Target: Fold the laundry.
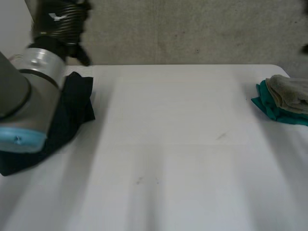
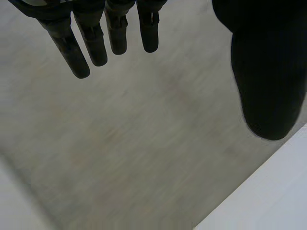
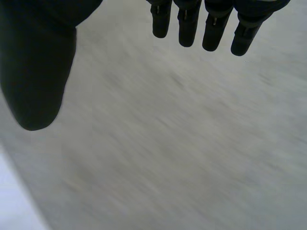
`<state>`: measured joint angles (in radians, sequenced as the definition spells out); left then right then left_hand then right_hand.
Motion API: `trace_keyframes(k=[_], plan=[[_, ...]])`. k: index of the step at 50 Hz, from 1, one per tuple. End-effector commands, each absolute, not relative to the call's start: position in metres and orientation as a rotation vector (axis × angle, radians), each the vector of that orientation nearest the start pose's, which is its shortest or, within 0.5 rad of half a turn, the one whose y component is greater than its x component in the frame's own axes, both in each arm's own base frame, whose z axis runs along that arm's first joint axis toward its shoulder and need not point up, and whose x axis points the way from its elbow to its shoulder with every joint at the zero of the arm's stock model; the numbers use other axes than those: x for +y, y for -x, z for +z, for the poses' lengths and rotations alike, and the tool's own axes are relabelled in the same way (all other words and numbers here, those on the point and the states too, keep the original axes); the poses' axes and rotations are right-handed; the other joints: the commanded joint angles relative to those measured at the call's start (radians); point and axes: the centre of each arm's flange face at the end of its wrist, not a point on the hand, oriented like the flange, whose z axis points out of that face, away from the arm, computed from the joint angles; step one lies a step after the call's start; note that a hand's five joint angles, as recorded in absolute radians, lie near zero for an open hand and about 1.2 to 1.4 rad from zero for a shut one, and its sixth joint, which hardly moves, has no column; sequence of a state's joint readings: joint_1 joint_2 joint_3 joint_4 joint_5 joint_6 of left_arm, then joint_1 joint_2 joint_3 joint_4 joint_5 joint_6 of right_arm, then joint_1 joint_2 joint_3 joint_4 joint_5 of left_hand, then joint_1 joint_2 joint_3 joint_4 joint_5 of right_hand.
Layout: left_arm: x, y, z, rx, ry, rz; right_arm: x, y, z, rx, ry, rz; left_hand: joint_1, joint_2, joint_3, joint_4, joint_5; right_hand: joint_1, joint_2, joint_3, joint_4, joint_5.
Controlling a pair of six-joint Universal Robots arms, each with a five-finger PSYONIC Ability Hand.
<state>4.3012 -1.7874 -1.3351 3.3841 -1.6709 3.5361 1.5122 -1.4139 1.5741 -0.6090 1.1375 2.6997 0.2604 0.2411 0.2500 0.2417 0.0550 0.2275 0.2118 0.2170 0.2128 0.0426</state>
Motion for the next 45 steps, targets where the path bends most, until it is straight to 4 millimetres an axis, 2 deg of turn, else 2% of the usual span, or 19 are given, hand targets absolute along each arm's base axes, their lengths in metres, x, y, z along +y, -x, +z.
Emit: trace_keyframes(k=[1, 4, 5, 8, 10, 14, 15, 16, 17, 22, 23, 27, 31, 33, 37, 39, 42, 43, 45], plan=[[-0.38, 0.191, 0.252, 1.819, -0.657, -1.962, -0.269, -0.234, 0.236, 1.526, 1.229, -2.215, -0.047, -0.028, -0.036, -0.028, -0.016, -0.053, -0.037, -0.042, -0.038, -0.043], [-0.398, 0.174, 0.22, 1.853, -0.714, -1.845, -0.252, -0.24, 0.217, 1.581, 1.28, -2.122, -0.05, -0.031, -0.039, -0.031, -0.019, -0.053, -0.037, -0.042, -0.038, -0.043], [-0.408, 0.167, 0.194, 1.894, -0.785, -1.796, -0.245, -0.24, 0.207, 1.623, 1.311, -2.08, -0.044, -0.025, -0.034, -0.025, -0.013, -0.053, -0.037, -0.042, -0.038, -0.043], [-0.416, 0.164, 0.156, 1.975, -0.952, -1.782, -0.241, -0.238, 0.189, 1.717, 1.356, -2.035, -0.032, -0.013, -0.022, -0.014, -0.001, -0.053, -0.037, -0.042, -0.038, -0.043], [-0.418, 0.167, 0.147, 1.989, -1.019, -1.802, -0.242, -0.236, 0.182, 1.763, 1.367, -2.024, -0.006, 0.013, 0.004, 0.013, 0.025, -0.053, -0.037, -0.042, -0.038, -0.043], [-0.425, 0.165, 0.138, 2.003, -1.04, -1.823, -0.248, -0.229, 0.17, 1.869, 1.343, -2.012, 0.469, 0.488, 0.479, 0.487, 0.499, -0.053, -0.037, -0.042, -0.038, -0.043], [-0.427, 0.165, 0.139, 2.0, -1.031, -1.82, -0.248, -0.228, 0.17, 1.881, 1.338, -2.017, 0.656, 0.675, 0.666, 0.675, 0.687, -0.053, -0.037, -0.042, -0.038, -0.043], [-0.428, 0.166, 0.141, 1.991, -1.021, -1.82, -0.25, -0.227, 0.17, 1.894, 1.329, -2.032, 1.03, 1.049, 1.04, 1.048, 1.061, -0.053, -0.037, -0.042, -0.038, -0.043], [-0.428, 0.168, 0.142, 1.987, -1.013, -1.819, -0.252, -0.226, 0.17, 1.899, 1.325, -2.039, 1.135, 1.154, 1.145, 1.154, 1.166, -0.053, -0.037, -0.042, -0.038, -0.043], [-0.42, 0.186, 0.17, 1.925, -0.951, -1.901, -0.253, -0.224, 0.176, 1.896, 1.316, -2.073, 1.136, 1.155, 1.146, 1.155, 1.167, -0.053, -0.037, -0.042, -0.038, -0.043], [-0.41, 0.201, 0.196, 1.878, -0.934, -2.003, -0.254, -0.224, 0.18, 1.89, 1.307, -2.094, 1.136, 1.155, 1.146, 1.155, 1.167, -0.053, -0.037, -0.042, -0.038, -0.043], [-0.376, 0.236, 0.246, 1.83, -0.883, -2.257, -0.254, -0.222, 0.191, 1.882, 1.286, -2.148, 1.136, 1.155, 1.146, 1.155, 1.167, -0.053, -0.037, -0.042, -0.038, -0.043], [-0.335, 0.273, 0.278, 1.82, -0.905, -2.469, -0.257, -0.219, 0.197, 1.907, 1.254, -2.192, 1.136, 1.155, 1.146, 1.155, 1.167, -0.053, -0.037, -0.042, -0.038, -0.043], [-0.317, 0.289, 0.283, 1.838, -0.939, -2.531, -0.258, -0.217, 0.201, 1.922, 1.238, -2.216, 1.136, 1.155, 1.146, 1.155, 1.167, -0.053, -0.037, -0.042, -0.038, -0.043], [-0.275, 0.335, 0.257, 1.938, -1.142, -2.553, -0.26, -0.213, 0.204, 1.965, 1.191, -2.251, 1.136, 1.155, 1.146, 1.155, 1.167, -0.053, -0.037, -0.042, -0.038, -0.043], [-0.25, 0.364, 0.23, 2.005, -1.294, -2.516, -0.261, -0.212, 0.204, 1.982, 1.175, -2.259, 1.136, 1.155, 1.146, 1.155, 1.167, -0.053, -0.037, -0.042, -0.038, -0.043], [-0.22, 0.387, 0.205, 2.069, -1.451, -2.466, -0.261, -0.211, 0.204, 1.99, 1.171, -2.26, 1.136, 1.155, 1.146, 1.155, 1.167, -0.053, -0.037, -0.042, -0.038, -0.043], [-0.204, 0.395, 0.195, 2.078, -1.526, -2.451, -0.261, -0.211, 0.204, 1.993, 1.169, -2.258, 0.567, 0.586, 0.577, 0.585, 0.597, -0.053, -0.037, -0.042, -0.038, -0.043], [-0.193, 0.401, 0.195, 2.065, -1.576, -2.455, -0.262, -0.21, 0.203, 1.998, 1.169, -2.259, 0.102, 0.121, 0.112, 0.121, 0.133, -0.053, -0.037, -0.042, -0.038, -0.043]])
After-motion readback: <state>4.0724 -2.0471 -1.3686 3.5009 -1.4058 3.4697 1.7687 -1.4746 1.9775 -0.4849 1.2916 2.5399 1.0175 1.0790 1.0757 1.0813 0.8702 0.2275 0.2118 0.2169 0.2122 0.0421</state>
